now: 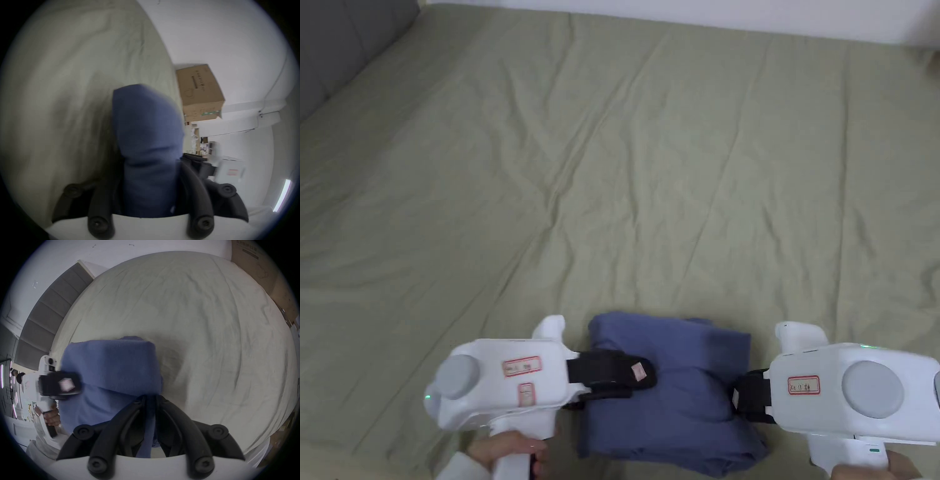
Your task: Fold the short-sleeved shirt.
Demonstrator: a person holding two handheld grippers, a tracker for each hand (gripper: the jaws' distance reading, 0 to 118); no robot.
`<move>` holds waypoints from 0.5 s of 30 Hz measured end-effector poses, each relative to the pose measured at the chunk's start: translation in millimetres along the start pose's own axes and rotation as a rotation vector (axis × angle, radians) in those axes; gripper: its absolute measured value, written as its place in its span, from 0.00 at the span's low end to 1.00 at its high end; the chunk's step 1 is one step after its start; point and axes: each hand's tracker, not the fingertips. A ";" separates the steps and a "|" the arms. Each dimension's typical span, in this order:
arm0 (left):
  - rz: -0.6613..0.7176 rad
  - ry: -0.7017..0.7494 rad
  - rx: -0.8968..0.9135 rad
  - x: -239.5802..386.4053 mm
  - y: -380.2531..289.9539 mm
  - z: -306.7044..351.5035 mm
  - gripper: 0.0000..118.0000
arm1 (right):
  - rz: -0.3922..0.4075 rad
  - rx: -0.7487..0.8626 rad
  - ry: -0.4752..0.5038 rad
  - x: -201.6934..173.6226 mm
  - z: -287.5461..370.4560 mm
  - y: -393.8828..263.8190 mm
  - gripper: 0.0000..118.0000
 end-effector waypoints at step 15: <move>-0.382 0.749 0.027 23.0 101.7 176.4 0.28 | -0.116 0.006 0.050 45.2 42.5 -16.7 0.11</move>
